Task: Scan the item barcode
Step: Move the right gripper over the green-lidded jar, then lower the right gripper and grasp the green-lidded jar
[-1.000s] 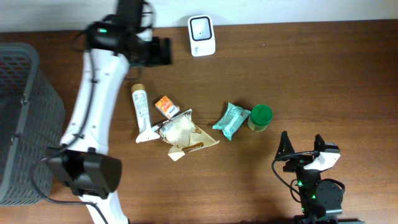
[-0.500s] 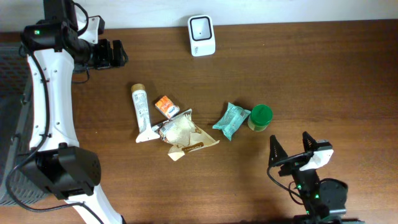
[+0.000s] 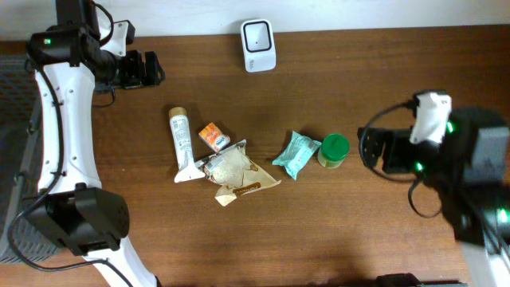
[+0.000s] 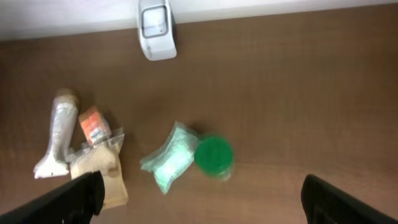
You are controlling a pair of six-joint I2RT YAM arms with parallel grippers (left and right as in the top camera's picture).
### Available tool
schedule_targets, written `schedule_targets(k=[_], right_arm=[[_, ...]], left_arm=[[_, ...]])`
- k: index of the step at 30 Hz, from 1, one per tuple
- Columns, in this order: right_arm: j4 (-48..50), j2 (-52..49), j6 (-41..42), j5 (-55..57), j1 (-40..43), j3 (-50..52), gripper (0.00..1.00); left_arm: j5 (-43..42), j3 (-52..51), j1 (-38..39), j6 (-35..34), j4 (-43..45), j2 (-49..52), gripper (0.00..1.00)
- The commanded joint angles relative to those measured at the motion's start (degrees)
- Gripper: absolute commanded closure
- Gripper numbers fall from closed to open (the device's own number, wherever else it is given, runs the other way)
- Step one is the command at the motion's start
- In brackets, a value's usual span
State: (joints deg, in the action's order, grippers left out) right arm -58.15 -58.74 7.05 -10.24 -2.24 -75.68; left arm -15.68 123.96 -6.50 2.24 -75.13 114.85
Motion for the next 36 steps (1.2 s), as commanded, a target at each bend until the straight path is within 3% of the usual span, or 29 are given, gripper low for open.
schedule_targets(k=[1, 5, 6, 8, 14, 20, 33, 36], right_arm=[[-5.90, -12.59, -1.31, -0.48, -0.37, -7.80, 0.02], [-4.42, -25.73, -1.46, -0.94, -0.37, -8.83, 0.02], [-4.90, -29.86, -8.22, -3.80, -0.39, -8.83, 0.02], [-5.51, -34.82, -12.13, -3.96, -1.44, -8.83, 0.02], [-5.05, -44.81, -16.68, -0.11, -8.81, -8.83, 0.02], [-4.04, -47.12, -11.67, 12.50, -10.12, -8.81, 0.02], [-2.60, -50.40, -11.47, 9.66, -10.12, -7.74, 0.00], [-3.61, -50.40, -11.04, 9.66, -10.03, -7.72, 0.07]], left_arm=[[-0.61, 0.13, -0.22, 1.09, 0.00, -0.24, 0.01], [-0.61, 0.13, -0.20, 1.09, 0.00, -0.24, 0.01], [-0.61, 0.13, -0.20, 1.09, 0.00, -0.24, 0.01], [-0.61, 0.13, -0.20, 1.09, 0.00, -0.24, 0.01], [-0.61, 0.13, -0.20, 1.09, 0.00, -0.24, 0.01], [-0.61, 0.13, -0.20, 1.09, 0.00, -0.24, 0.01], [-0.61, 0.13, -0.20, 1.09, 0.00, -0.24, 0.01], [-0.61, 0.13, -0.20, 1.09, 0.00, -0.24, 0.01]])
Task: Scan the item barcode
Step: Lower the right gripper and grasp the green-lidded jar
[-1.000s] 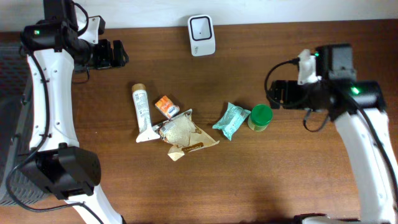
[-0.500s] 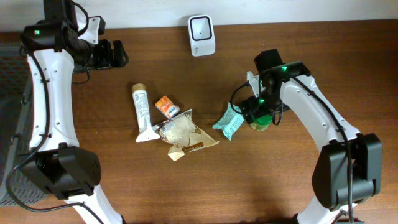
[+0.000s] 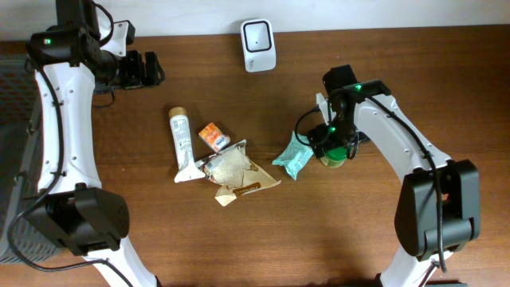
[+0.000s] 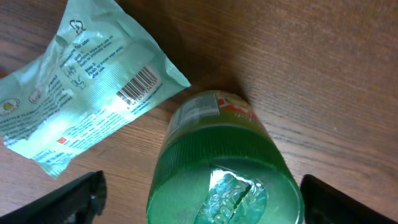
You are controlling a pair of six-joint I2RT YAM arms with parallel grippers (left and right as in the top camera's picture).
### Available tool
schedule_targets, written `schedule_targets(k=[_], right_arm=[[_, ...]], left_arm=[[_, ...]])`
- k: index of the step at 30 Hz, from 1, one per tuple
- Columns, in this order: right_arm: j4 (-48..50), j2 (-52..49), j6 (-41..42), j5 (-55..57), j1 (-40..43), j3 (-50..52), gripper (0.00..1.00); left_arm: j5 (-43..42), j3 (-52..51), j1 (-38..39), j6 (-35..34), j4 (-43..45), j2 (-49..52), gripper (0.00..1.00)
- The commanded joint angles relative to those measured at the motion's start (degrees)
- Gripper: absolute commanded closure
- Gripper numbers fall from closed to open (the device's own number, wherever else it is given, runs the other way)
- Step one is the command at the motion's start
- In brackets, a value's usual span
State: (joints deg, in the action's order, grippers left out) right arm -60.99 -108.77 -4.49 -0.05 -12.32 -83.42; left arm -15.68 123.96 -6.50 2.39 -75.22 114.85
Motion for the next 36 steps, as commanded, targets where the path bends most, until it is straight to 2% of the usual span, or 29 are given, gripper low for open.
schedule_targets(k=[1, 4, 6, 9, 11, 15, 17, 19, 22, 25, 26, 27, 28, 31, 33, 34, 36], right_arm=[[-1.31, -0.37, 0.50, -0.50, 0.17, 0.07, 0.10], [-2.40, -0.37, 4.15, 0.11, 1.49, 0.07, 0.19], [-2.47, -0.37, 10.60, 0.74, 2.84, 0.07, 0.27], [-2.43, -0.37, 19.10, 0.79, 4.15, 0.07, 0.34], [-2.47, -0.37, 27.74, 0.74, 4.26, 0.07, 0.34], [-1.81, -0.37, 51.28, -0.70, 4.13, 0.07, 0.37], [-1.84, -0.37, 61.86, -4.15, 4.13, 0.07, 0.33], [-1.84, -0.37, 68.96, -7.13, 4.13, 0.07, 0.32], [-1.33, -0.37, 83.60, -8.33, 4.09, 0.07, 0.23], [1.55, -0.37, 89.02, -8.33, 4.09, 0.07, 0.24], [1.95, -0.37, 88.76, -8.28, 4.09, 0.07, 0.23], [2.25, -0.37, 82.86, -8.13, 4.09, 0.07, 0.16], [3.21, -0.37, 75.06, -8.11, 4.09, 0.07, 0.02], [3.17, -0.24, 42.80, -9.03, 4.09, -0.26, 0.02], [-0.20, -0.11, 28.87, -8.35, 4.15, -1.53, 0.02], [-2.89, -0.02, 16.22, -8.22, 4.13, -3.56, 0.02], [-4.87, -0.02, 4.44, -8.00, 4.07, -5.55, 0.02]], left_arm=[[-0.61, 0.13, -0.20, 0.94, 0.09, -0.24, 0.01], [-0.61, 0.13, -0.22, 0.94, 0.09, -0.24, 0.00], [-0.61, 0.13, -0.20, 0.94, 0.09, -0.24, 0.01], [-0.61, 0.13, -0.20, 0.94, 0.09, -0.24, 0.01], [-0.61, 0.13, -0.20, 0.94, 0.09, -0.24, 0.01], [-0.61, 0.13, -0.22, 0.94, 0.09, -0.24, 0.01], [-0.61, 0.13, -0.20, 0.94, 0.09, -0.24, 0.01], [-0.61, 0.13, -0.20, 0.94, 0.09, -0.24, 0.01], [-0.61, 0.13, -0.20, 0.94, 0.09, -0.24, 0.01], [-0.61, 0.13, -0.20, 0.94, 0.09, -0.24, 0.01], [-0.61, 0.13, -0.20, 0.94, 0.09, -0.24, 0.01], [-0.61, 0.13, -0.20, 0.94, 0.09, -0.24, 0.01], [-0.61, 0.13, -0.20, 0.94, 0.09, -0.24, 0.01], [-0.61, 0.13, -0.20, 0.94, 0.09, -0.24, 0.01], [-0.61, 0.13, -0.20, 0.94, 0.09, -0.24, 0.01], [-0.61, 0.13, -0.22, 0.94, 0.09, -0.24, 0.01], [-0.61, 0.13, -0.20, 0.94, 0.09, -0.24, 0.01]])
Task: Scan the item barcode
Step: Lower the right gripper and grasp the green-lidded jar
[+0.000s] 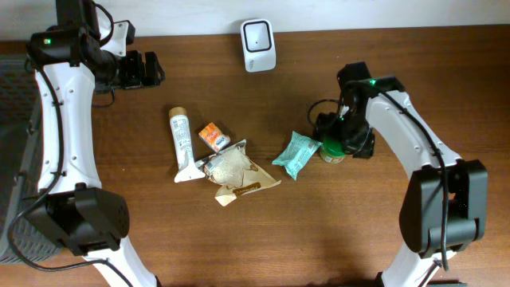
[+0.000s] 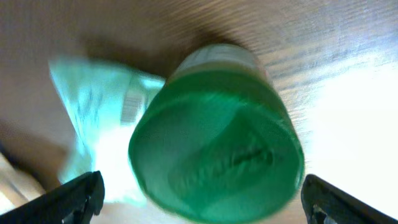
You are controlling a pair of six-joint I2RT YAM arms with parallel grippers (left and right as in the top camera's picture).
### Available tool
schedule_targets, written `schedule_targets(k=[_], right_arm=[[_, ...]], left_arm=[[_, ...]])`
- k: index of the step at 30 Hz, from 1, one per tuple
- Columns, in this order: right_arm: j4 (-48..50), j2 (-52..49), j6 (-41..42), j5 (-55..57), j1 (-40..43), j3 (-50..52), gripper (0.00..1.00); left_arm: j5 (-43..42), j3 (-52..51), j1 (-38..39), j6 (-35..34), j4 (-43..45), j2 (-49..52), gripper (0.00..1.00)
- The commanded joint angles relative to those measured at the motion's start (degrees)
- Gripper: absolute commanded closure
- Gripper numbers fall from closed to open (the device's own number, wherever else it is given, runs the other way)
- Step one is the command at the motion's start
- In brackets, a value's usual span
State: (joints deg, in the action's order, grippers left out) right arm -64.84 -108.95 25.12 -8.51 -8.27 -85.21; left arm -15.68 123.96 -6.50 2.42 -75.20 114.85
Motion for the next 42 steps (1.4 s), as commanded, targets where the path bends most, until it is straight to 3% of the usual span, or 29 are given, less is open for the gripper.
schedule_targets(k=[1, 9, 16, 19, 23, 28, 34, 38, 40, 42], right_arm=[[-0.44, 0.15, -28.02, 2.93, 0.04, -3.87, 0.02], [2.40, -1.49, -45.03, 1.88, 0.04, -2.84, 0.02], [-0.42, -4.55, -48.74, 1.64, 0.09, -2.80, 0.02], [-0.28, -5.77, -48.70, 1.64, 0.11, -2.75, 0.21], [-0.35, -5.77, -47.84, 1.68, 0.11, -2.78, 0.23], [0.70, -5.77, -26.82, 10.93, 0.11, -2.86, 0.23], [4.37, -5.77, 10.93, 8.85, 0.09, -2.86, 0.23], [10.91, -5.77, 17.18, 2.89, 0.09, -2.86, 0.29], [10.62, -5.75, 14.40, 7.63, 0.17, -2.86, 0.28], [8.72, -5.62, 12.17, 8.07, 0.92, -2.97, 0.21]], left_arm=[[-0.61, 0.13, -0.20, 0.92, 0.07, -0.24, 0.00], [-0.61, 0.13, -0.20, 0.92, 0.07, -0.24, 0.01], [-0.61, 0.13, -0.20, 0.92, 0.07, -0.24, 0.01], [-0.61, 0.13, -0.20, 0.92, 0.07, -0.24, 0.01], [-0.61, 0.13, -0.20, 0.92, 0.07, -0.24, 0.01], [-0.61, 0.13, -0.22, 0.92, 0.07, -0.24, 0.01], [-0.61, 0.13, -0.20, 0.92, 0.07, -0.24, 0.01], [-0.61, 0.13, -0.20, 0.92, 0.07, -0.24, 0.01], [-0.61, 0.13, -0.20, 0.92, 0.07, -0.22, 0.01], [-0.61, 0.13, -0.20, 0.92, 0.07, -0.24, 0.01]])
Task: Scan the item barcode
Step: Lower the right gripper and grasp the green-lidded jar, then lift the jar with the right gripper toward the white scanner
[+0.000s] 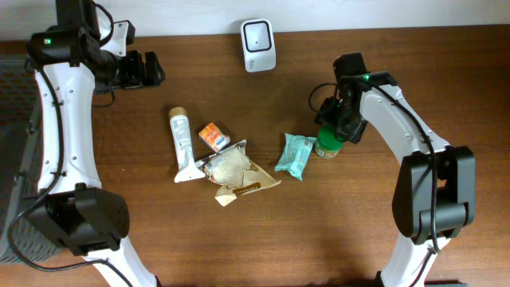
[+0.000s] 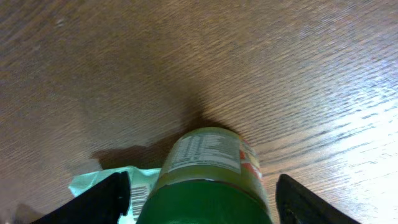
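Note:
A small jar with a green lid and a printed label (image 2: 211,158) stands on the wooden table (image 2: 280,62). My right gripper (image 2: 200,186) is down over it, one black finger (image 2: 106,199) on each side of the lid, with a thin gap showing on both sides. From overhead the jar (image 1: 326,147) is half hidden under that gripper (image 1: 336,127). A mint-green packet (image 1: 294,155) with a barcode lies just left of the jar. The white scanner (image 1: 259,34) stands at the table's far edge. My left gripper (image 1: 146,69) is at the far left, away from all items.
A white tube (image 1: 181,142), a small orange box (image 1: 213,135) and a crumpled clear bag with a brown wrapper (image 1: 235,171) lie in a cluster left of the packet.
My right gripper's jaws have narrowed and now stand close on either side of the jar's lid. The wrist has moved toward the far side of the jar. The packet has turned slightly. The left arm is unchanged.
My right arm was first at the right edge, looking over the items from afar with jaws wide. It then stood above the jar and packet, later straight over the green lid. Now the fingers are lower, closer together, flanking the jar.

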You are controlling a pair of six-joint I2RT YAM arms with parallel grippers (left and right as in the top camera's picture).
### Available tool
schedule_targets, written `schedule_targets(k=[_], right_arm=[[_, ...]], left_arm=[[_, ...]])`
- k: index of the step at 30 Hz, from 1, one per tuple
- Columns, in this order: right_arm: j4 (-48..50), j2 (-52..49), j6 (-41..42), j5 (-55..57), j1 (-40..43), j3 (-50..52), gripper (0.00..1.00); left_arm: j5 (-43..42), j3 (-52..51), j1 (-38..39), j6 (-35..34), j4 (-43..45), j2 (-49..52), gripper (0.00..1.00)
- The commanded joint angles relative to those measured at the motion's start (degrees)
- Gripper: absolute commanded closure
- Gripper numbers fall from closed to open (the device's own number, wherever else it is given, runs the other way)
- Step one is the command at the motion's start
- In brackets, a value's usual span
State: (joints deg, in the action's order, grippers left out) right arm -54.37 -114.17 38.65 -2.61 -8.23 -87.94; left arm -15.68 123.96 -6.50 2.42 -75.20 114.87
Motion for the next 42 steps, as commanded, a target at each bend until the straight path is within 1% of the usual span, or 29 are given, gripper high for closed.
schedule_targets(k=[1, 3, 5, 6, 7, 9, 11, 14, 17, 18, 20, 22, 24, 29, 31, 34, 35, 37, 39, 41, 42], right_arm=[[-2.60, -0.28, -2.93, 1.70, 1.27, -0.52, 0.20], [-5.81, 0.02, -10.32, -0.94, 1.92, -2.75, 0.14], [-9.29, 0.04, -27.45, -9.14, 1.77, -6.75, 0.11], [-10.80, 0.04, -35.23, -10.99, 1.40, -7.82, 0.07], [-11.28, 0.02, -40.68, -10.91, 0.87, -7.85, 0.05], [-11.72, -0.09, -47.74, -10.73, -0.28, -6.93, 0.01], [-11.82, -0.11, -52.30, -7.98, -1.38, -4.76, 0.02], [-9.88, -0.11, -54.71, 0.07, -1.92, -0.24, 0.02], [-8.87, -0.13, -57.55, 0.11, -1.88, 1.49, 0.00], [-8.96, -0.13, -57.94, 0.13, -1.88, 1.51, 0.05], [-9.75, -0.13, -57.96, 0.35, -1.79, 1.53, 0.10], [-10.16, -0.13, -57.92, 0.42, -1.77, 1.53, 0.17], [-10.38, -0.11, -57.68, 0.33, -1.79, 1.53, 0.26], [-10.64, -0.09, -52.87, 0.33, -1.79, 1.44, 0.42], [-12.96, -0.09, -51.49, 0.31, -1.79, 0.04, 0.46], [-17.57, -0.09, -47.52, 0.31, -1.77, -5.27, 0.48], [-19.10, -0.09, -44.72, 0.31, -1.77, -8.26, 0.48], [-19.37, -0.09, -36.24, 0.33, -1.77, -12.37, 0.48], [-16.52, -0.11, -25.99, 0.44, -1.73, -12.79, 0.47], [-14.21, -0.59, -12.46, 2.62, -1.68, -12.28, 0.47], [-13.57, -0.74, -10.40, 2.95, -1.68, -12.00, 0.47]], left_arm=[[-0.61, 0.13, -0.20, 0.92, 0.07, -0.26, 0.01], [-0.61, 0.13, -0.20, 0.92, 0.07, -0.26, 0.01], [-0.61, 0.13, -0.20, 0.92, 0.07, -0.26, 0.01], [-0.61, 0.13, -0.20, 0.92, 0.07, -0.24, 0.01], [-0.61, 0.13, -0.20, 0.92, 0.07, -0.26, 0.01], [-0.61, 0.13, -0.20, 0.92, 0.07, -0.24, 0.01], [-0.61, 0.13, -0.20, 0.92, 0.07, -0.26, 0.01], [-0.61, 0.13, -0.20, 0.92, 0.07, -0.26, 0.01], [-0.61, 0.13, -0.20, 0.92, 0.07, -0.26, 0.01], [-0.61, 0.13, -0.22, 0.92, 0.07, -0.26, 0.01], [-0.61, 0.13, -0.20, 0.92, 0.07, -0.26, 0.01], [-0.61, 0.13, -0.20, 0.92, 0.07, -0.26, 0.01], [-0.61, 0.13, -0.20, 0.92, 0.07, -0.26, 0.01], [-0.61, 0.13, -0.22, 0.92, 0.07, -0.26, 0.01], [-0.61, 0.13, -0.20, 0.92, 0.07, -0.26, 0.01], [-0.61, 0.13, -0.20, 0.92, 0.07, -0.26, 0.01], [-0.61, 0.13, -0.20, 0.92, 0.07, -0.26, 0.01], [-0.61, 0.13, -0.20, 0.92, 0.07, -0.24, 0.01], [-0.61, 0.13, -0.20, 0.92, 0.07, -0.26, 0.01], [-0.61, 0.13, -0.20, 0.92, 0.07, -0.26, 0.01], [-0.61, 0.13, -0.22, 0.92, 0.07, -0.26, 0.01]])
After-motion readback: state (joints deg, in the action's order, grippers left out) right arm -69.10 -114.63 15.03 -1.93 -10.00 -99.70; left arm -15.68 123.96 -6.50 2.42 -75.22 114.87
